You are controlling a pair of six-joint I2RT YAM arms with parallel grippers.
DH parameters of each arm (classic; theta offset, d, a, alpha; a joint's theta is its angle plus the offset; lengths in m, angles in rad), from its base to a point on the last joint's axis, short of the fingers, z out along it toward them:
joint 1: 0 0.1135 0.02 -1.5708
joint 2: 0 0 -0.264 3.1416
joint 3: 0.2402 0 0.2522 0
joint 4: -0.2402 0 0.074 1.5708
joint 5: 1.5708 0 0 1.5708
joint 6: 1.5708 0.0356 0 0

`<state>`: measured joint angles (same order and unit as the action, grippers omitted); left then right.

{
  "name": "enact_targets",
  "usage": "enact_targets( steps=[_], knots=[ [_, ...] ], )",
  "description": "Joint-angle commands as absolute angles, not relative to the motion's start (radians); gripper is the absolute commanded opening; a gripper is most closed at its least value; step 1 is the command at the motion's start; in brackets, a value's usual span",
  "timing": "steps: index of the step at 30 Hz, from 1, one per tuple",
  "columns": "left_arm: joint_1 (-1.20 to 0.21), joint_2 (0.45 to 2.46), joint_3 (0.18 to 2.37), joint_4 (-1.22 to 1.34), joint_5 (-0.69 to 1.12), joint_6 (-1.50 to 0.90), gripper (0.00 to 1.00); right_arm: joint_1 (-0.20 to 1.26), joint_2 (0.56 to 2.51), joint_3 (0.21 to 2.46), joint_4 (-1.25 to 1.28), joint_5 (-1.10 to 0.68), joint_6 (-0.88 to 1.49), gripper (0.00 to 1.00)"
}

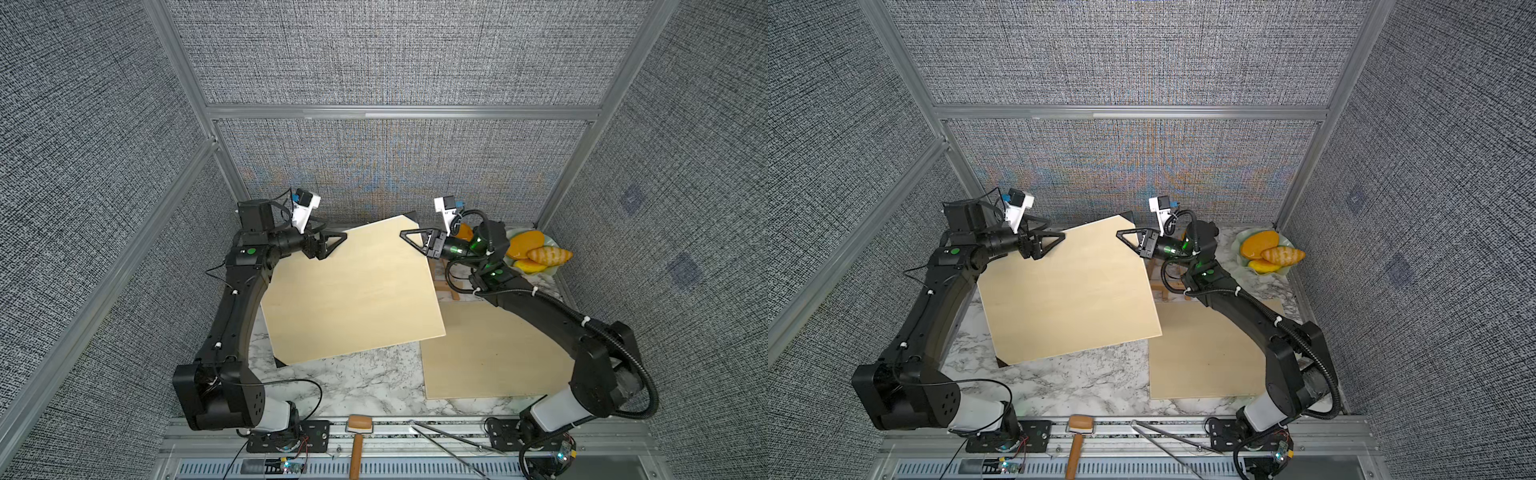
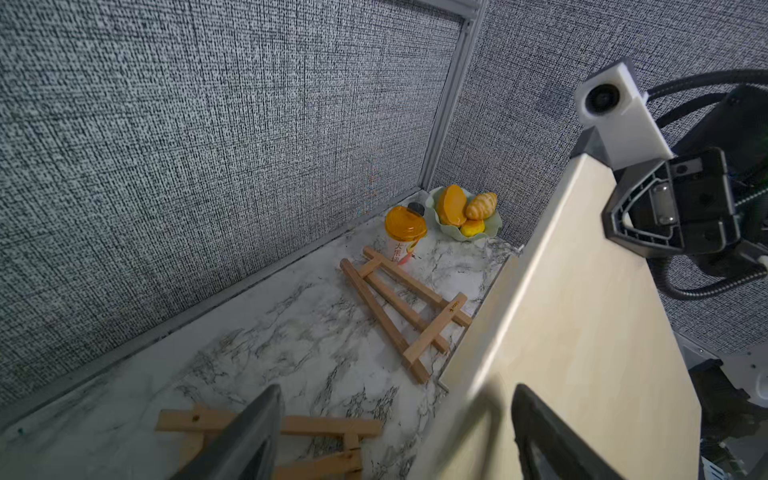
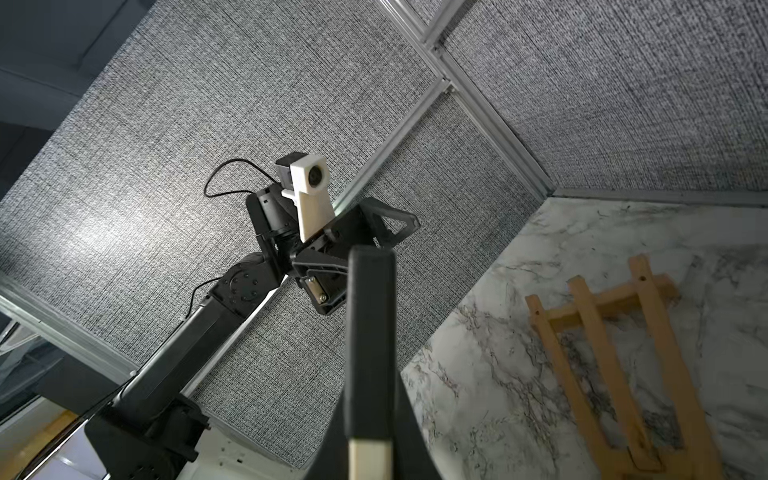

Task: Disassemble the easel
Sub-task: Pick up the easel at the center of the board.

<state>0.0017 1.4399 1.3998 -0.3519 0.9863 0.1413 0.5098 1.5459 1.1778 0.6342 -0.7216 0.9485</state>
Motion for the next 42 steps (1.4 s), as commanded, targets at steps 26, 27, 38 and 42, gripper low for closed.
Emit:
enact_targets(
  steps=[26, 27, 38, 42],
  knots=[
    [0.003, 1.343, 1.259, -0.284, 0.698, 0.080, 0.99, 0.768, 1.599, 0.900, 0.712, -0.258, 1.077, 0.00],
    [0.003, 1.340, 1.252, -0.281, 0.683, 0.078, 0.99, 0.778, 1.605, 0.884, 0.713, -0.239, 1.084, 0.00],
    [0.005, 1.294, 1.180, -0.255, 0.595, 0.060, 0.99, 0.864, 1.711, 0.719, 0.819, -0.060, 1.176, 0.00],
    [0.005, 1.295, 1.169, -0.261, 0.586, 0.063, 0.99, 0.877, 1.758, 0.681, 0.852, -0.062, 1.219, 0.00]
  ],
)
